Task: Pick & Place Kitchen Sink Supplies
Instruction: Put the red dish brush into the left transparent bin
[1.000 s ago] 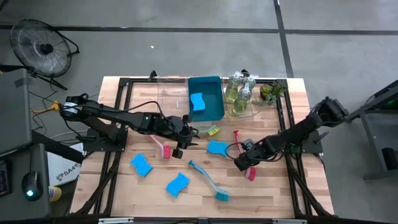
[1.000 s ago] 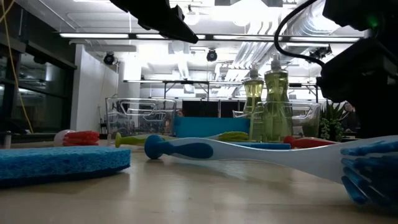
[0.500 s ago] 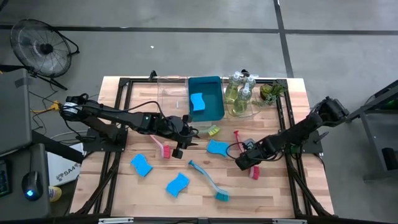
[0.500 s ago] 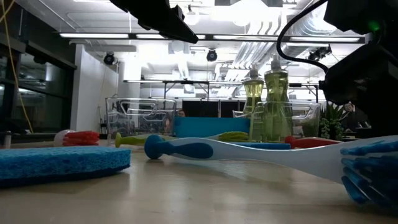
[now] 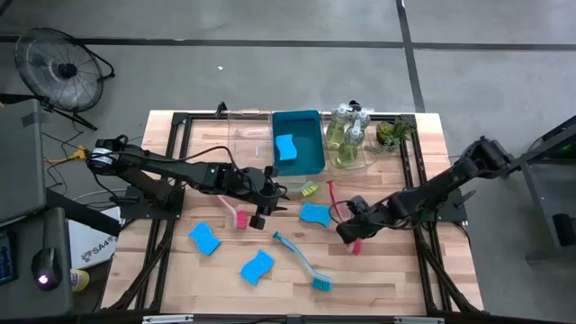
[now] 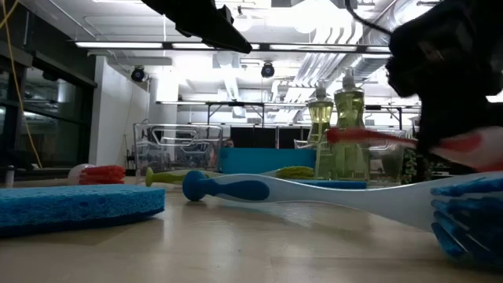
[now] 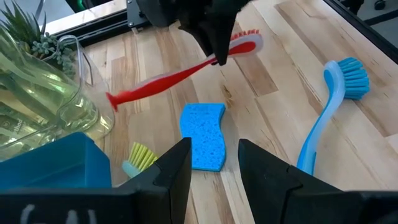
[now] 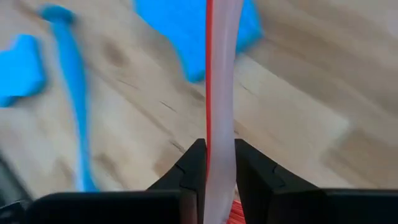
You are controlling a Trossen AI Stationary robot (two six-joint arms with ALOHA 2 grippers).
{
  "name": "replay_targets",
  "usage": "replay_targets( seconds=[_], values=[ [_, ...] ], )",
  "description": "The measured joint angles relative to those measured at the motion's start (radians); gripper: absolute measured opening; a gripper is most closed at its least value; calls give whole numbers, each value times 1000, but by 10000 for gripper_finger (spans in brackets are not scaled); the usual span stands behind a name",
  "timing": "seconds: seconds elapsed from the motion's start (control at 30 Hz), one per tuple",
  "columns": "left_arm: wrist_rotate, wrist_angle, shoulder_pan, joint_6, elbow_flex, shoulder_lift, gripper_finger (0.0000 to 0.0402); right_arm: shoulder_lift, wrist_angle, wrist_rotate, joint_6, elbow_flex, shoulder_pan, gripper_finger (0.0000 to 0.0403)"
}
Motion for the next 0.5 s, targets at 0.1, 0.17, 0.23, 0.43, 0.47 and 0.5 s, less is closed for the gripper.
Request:
replay_targets(
  seconds=[0.1, 0.17, 0.23, 0.43, 0.47, 0.5],
  values=[
    [-2, 4, 0, 0, 0, 0, 129, -8, 81, 41, -104, 0, -1, 53],
    [-2, 15, 0, -8, 0, 0, 129, -8, 142, 67, -177, 0, 0, 53],
    [2, 43, 0, -12, 0, 0, 129, -9, 222, 98, -251, 1, 0, 53],
    [30, 184, 0, -27, 0, 0, 129, -19, 372, 240, -406, 1, -3, 53],
    [29, 207, 0, -34, 0, 0, 129, -24, 395, 266, -431, 1, -3, 53],
    [29, 229, 1, -41, 0, 0, 129, -31, 412, 286, -462, 1, -3, 53]
  ],
)
